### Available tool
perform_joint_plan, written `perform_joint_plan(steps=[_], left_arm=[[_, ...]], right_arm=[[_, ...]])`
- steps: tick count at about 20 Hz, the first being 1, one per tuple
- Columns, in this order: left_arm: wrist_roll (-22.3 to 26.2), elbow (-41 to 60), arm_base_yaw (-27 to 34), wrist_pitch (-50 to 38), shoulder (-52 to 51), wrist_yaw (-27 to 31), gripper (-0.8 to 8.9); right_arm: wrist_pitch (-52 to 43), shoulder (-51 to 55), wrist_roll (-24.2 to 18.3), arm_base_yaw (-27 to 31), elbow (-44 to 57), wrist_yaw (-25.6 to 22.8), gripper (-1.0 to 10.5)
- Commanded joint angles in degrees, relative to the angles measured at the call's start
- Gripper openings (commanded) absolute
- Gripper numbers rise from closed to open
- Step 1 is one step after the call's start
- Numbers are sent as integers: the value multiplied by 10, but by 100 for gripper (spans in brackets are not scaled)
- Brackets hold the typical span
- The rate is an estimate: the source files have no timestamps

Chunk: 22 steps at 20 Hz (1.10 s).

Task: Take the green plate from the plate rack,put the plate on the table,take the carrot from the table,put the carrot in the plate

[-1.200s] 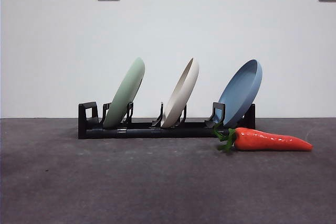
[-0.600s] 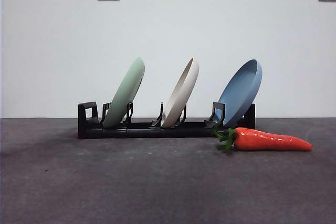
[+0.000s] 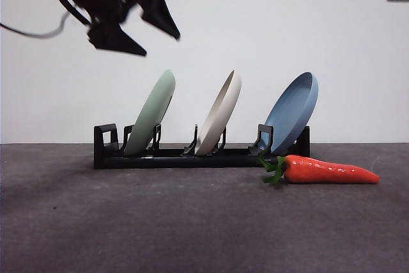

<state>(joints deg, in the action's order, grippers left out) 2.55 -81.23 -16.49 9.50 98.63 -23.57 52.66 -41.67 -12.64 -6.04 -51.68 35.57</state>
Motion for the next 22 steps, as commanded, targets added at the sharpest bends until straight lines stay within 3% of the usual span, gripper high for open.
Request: perform_joint_plan(steps=[1, 7, 12, 13, 22], left_arm=[[7, 0, -9, -44, 38, 31, 596], [7, 0, -17, -89, 110, 68, 559], [7, 0, -24, -86, 120, 67, 70], [5, 0, -24, -86, 120, 67, 17], [0, -2, -21, -82, 113, 50, -8]], right_arm=[[-3, 0, 2, -2, -1, 1, 616], [-3, 0, 2, -1, -1, 1, 594], [-4, -1, 2, -1, -1, 1, 595], [-4, -2, 2, -1, -1, 1, 595], [-3, -7, 2, -1, -1, 1, 595]])
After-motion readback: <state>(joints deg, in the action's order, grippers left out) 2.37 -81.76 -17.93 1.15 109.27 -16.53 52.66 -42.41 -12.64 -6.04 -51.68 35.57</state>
